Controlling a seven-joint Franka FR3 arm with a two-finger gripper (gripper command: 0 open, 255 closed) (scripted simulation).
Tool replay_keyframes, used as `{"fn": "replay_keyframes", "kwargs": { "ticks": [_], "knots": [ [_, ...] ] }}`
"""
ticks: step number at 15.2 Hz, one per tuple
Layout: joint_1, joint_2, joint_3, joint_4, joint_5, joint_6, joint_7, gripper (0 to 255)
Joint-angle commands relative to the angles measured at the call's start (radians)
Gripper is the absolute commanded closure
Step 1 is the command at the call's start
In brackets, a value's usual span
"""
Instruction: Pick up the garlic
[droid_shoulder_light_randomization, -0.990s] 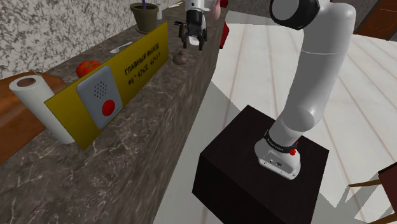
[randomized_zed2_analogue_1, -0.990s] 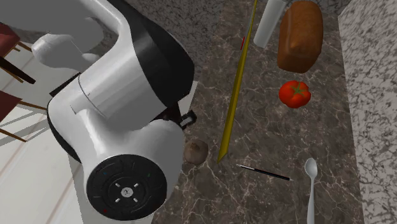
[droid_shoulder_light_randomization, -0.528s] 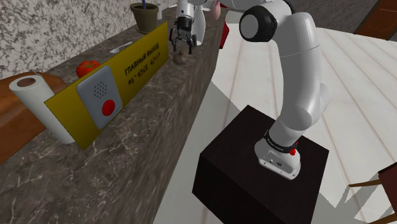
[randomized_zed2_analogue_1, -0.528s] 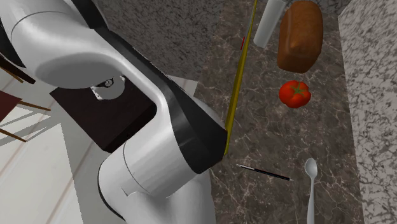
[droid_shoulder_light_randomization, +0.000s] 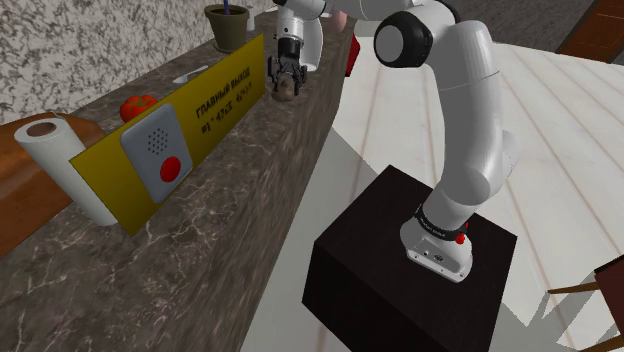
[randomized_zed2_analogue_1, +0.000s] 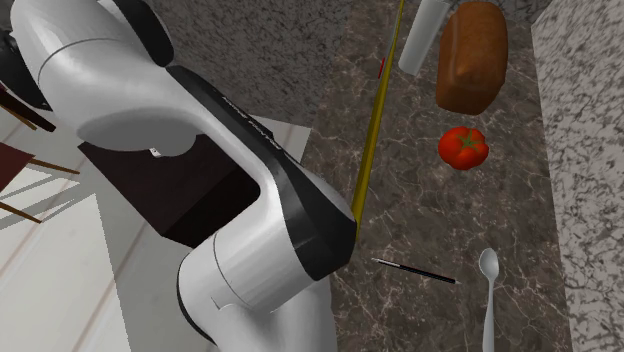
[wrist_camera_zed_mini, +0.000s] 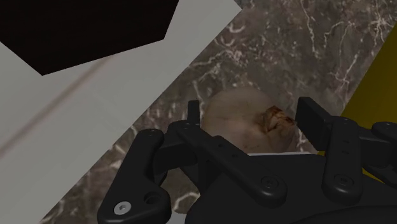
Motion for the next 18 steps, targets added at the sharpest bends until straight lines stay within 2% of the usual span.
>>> {"fn": "replay_keyframes", "kwargs": {
  "ticks": [1, 9, 18],
  "knots": [
    [0.001, 0.001, 0.0, -0.003, 0.0, 0.003, -0.001, 255],
    [0.001, 0.002, 0.0, -0.001, 0.0, 0.002, -0.001, 255],
    [-0.014, 0.007, 0.007, 0.125, 0.01, -0.109, 0.047, 255]
  ]
}}
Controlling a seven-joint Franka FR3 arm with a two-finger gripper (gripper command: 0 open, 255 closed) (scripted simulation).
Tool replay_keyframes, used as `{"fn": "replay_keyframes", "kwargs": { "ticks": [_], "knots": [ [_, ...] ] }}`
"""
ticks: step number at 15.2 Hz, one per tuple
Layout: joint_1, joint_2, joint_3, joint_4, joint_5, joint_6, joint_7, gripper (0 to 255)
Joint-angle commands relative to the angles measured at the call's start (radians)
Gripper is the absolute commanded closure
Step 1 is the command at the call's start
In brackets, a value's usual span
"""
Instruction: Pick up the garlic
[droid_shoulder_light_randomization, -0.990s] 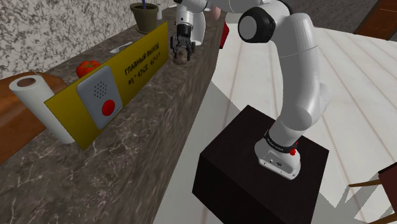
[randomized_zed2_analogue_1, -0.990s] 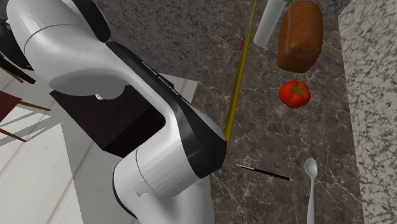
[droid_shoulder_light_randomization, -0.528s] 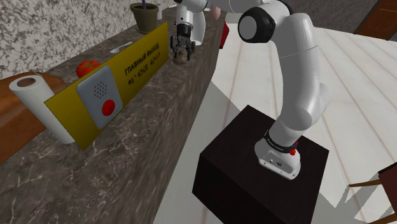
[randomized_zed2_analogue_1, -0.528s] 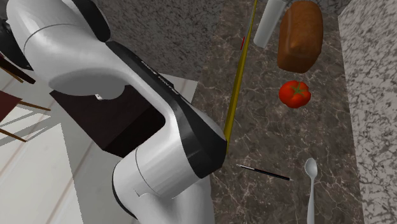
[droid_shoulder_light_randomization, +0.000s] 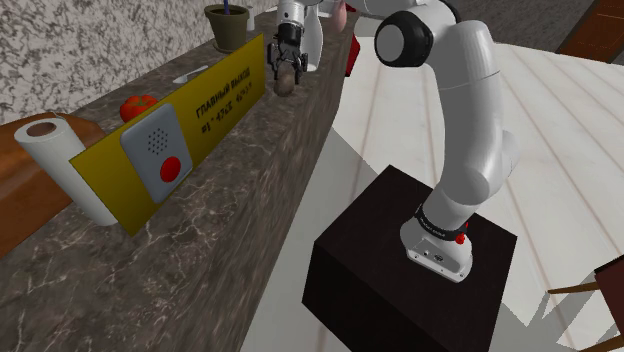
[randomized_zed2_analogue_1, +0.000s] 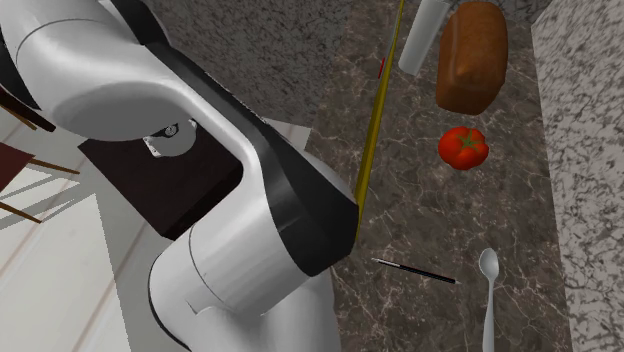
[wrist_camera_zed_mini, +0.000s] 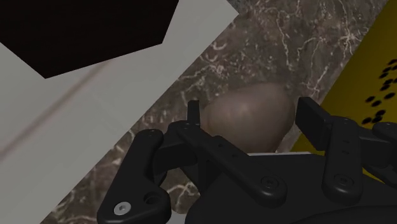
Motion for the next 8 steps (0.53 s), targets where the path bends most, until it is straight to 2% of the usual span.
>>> {"fn": "replay_keyframes", "kwargs": {
  "ticks": [1, 6, 8],
  "knots": [
    [-0.005, 0.011, 0.002, 0.042, 0.004, -0.029, 0.013, 255],
    [-0.018, 0.034, 0.01, 0.146, 0.015, -0.103, 0.048, 255],
    [-0.018, 0.035, 0.01, 0.15, 0.015, -0.106, 0.049, 255]
  ]
}}
